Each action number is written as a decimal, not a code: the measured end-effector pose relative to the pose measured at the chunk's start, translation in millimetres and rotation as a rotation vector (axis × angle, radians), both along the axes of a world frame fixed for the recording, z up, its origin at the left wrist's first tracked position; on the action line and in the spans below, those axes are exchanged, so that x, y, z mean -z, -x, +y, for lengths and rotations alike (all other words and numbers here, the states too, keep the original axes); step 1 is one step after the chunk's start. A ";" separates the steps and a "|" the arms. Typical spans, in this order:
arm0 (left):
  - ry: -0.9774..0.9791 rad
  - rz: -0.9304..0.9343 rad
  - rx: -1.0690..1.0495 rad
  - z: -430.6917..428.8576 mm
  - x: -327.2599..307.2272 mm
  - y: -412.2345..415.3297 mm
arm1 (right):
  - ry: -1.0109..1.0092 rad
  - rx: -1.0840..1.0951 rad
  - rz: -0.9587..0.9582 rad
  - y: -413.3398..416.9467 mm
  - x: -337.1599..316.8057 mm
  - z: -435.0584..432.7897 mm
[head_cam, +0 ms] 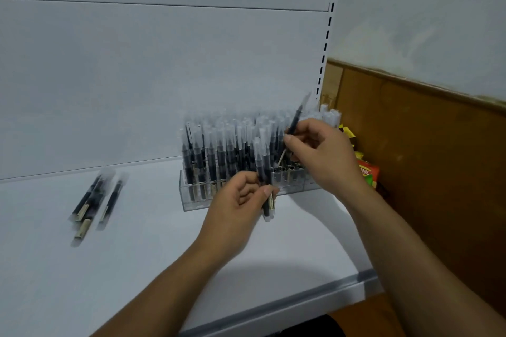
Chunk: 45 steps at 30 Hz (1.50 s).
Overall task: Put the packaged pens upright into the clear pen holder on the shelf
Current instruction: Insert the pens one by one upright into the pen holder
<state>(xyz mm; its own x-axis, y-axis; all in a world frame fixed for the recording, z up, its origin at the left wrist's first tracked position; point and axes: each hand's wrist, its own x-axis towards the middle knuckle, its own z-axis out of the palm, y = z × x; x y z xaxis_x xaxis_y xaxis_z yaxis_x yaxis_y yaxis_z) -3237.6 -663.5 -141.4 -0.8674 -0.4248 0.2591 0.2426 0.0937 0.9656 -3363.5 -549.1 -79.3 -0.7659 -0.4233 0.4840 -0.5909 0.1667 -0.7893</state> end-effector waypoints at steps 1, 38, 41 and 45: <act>-0.005 0.007 0.005 -0.7 1.5 -0.5 | -0.031 0.007 0.012 0.0 0.6 -1.3; -0.056 0.052 0.053 0.4 1.8 0.9 | -0.078 -0.280 -0.161 -29.0 17.0 14.3; -0.032 0.050 0.035 0.4 0.4 -0.6 | -0.023 -0.266 -0.155 -27.7 12.8 15.5; -0.062 0.032 -0.011 3.1 -2.3 -0.7 | 0.178 -0.165 -0.153 -16.4 -1.6 19.5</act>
<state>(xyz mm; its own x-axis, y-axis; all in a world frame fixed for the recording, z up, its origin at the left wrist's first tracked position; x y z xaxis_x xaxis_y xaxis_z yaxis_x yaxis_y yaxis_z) -3236.9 -660.5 -139.1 -0.8542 -0.4508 0.2591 0.2724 0.0366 0.9615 -3347.1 -529.6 -77.6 -0.7636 -0.4665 0.4464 -0.4706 -0.0711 -0.8795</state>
